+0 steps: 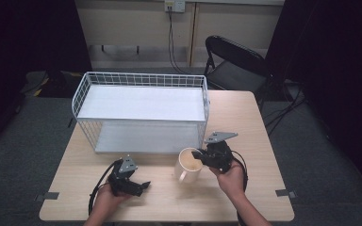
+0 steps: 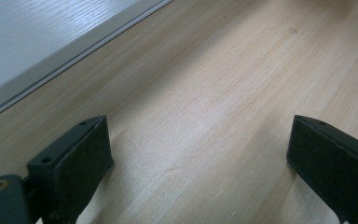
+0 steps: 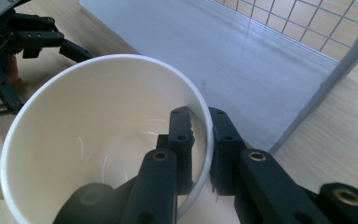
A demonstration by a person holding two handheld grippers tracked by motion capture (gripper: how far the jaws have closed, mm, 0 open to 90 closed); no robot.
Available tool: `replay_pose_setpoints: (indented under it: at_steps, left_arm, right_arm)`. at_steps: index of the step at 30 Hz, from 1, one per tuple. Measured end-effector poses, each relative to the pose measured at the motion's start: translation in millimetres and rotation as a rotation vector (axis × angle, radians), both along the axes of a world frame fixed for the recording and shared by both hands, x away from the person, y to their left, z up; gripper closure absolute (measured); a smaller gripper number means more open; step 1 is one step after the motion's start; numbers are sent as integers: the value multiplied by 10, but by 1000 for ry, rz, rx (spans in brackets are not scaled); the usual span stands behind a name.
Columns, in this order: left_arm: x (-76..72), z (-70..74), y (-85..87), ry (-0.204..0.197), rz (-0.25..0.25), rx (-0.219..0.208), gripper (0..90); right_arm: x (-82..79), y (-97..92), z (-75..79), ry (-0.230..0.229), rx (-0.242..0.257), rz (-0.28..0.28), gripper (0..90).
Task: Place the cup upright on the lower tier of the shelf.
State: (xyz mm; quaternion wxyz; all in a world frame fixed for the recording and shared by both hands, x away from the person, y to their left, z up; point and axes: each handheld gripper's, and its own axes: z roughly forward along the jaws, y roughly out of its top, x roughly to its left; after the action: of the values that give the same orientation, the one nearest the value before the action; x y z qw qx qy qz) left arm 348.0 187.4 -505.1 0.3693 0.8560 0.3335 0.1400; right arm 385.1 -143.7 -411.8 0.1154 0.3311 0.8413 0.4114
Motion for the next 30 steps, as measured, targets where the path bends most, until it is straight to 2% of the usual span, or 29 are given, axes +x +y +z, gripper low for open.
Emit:
replay_pose_setpoints:
  at_steps: [13, 30]
  left_arm:
    - [0, 0, 0, 0, 0, 0, 58]
    - [0, 0, 0, 0, 0, 0, 58]
  right_arm:
    - [25, 132, -10, -19, -8, -12, 817]
    - [52, 343, -55, -95, -13, -68, 817]
